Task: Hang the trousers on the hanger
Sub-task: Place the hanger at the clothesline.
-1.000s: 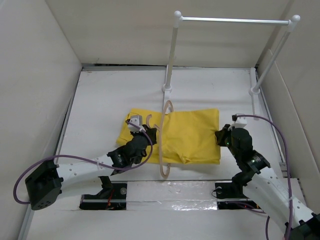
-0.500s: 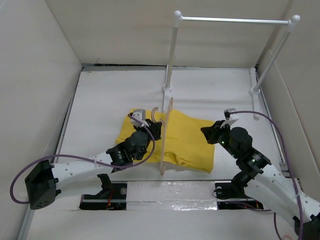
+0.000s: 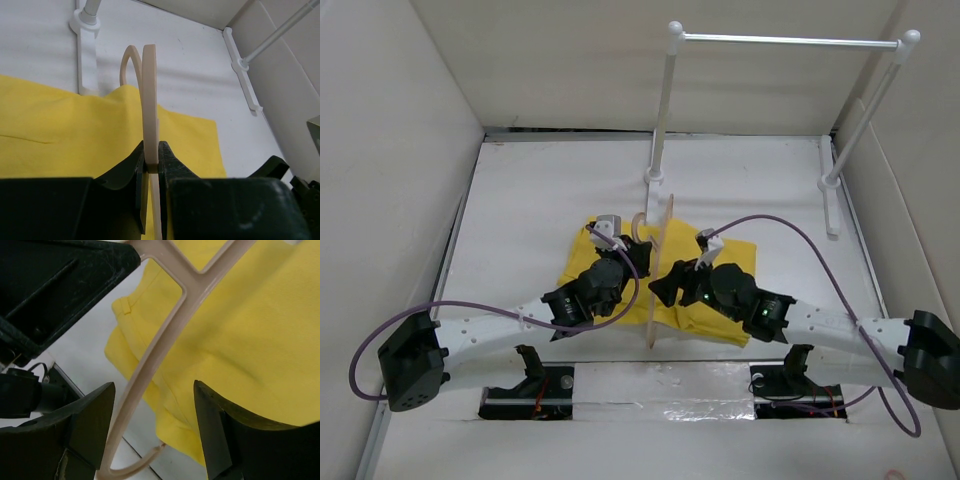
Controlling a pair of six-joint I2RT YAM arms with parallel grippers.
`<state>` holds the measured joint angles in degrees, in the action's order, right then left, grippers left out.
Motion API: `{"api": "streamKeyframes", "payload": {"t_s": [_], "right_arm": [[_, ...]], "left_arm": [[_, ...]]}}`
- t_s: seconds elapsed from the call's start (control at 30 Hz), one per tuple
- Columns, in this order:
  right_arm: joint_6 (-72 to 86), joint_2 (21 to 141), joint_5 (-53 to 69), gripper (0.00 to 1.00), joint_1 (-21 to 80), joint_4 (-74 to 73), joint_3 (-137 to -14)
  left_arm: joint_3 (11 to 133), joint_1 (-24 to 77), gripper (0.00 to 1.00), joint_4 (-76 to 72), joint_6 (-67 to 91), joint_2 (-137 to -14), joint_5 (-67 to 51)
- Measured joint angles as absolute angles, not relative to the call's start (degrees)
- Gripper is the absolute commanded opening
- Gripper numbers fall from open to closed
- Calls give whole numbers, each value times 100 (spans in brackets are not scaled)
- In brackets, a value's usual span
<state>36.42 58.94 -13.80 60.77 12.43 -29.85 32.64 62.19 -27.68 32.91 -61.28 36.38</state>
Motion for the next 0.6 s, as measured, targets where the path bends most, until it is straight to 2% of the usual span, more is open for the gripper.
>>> {"api": "streamKeyframes", "payload": {"t_s": [0.13, 0.23, 0.27, 0.33, 0.37, 0.4, 0.47, 0.53, 0.6], "right_arm": [[3756, 6300, -1367, 64, 6082, 1693, -2987], [3817, 6580, -1356, 51, 6086, 1831, -3020], [3848, 6639, -1343, 36, 6090, 1885, -3024], [3957, 6713, -1334, 21, 6132, 2003, -3039], [4082, 6726, -1358, 10, 6149, 1986, -3039], [4169, 6740, -1463, 6, 6143, 1966, -3026], [4278, 6755, -1625, 0, 6080, 1959, -2993], [4331, 6716, -1671, 0, 6088, 1966, -2987], [4381, 6637, -1675, 0, 6088, 2003, -2963]], "left_arm": [[3264, 6235, 0, -2808, 3291, -6128, 3599], [3264, 6239, 0, -2823, 3291, -6128, 3522], [3264, 6241, 0, -2825, 3291, -6128, 3487], [3264, 6241, 0, -2812, 3282, -6128, 3459], [3264, 6241, 0, -2814, 3262, -6119, 3474], [3267, 6241, 0, -2821, 3251, -6117, 3476], [3293, 6252, 0, -2827, 3218, -6108, 3435], [3343, 6252, 0, -2836, 3157, -6108, 3365], [3446, 6252, 10, -2783, 3068, -6110, 3299]]}}
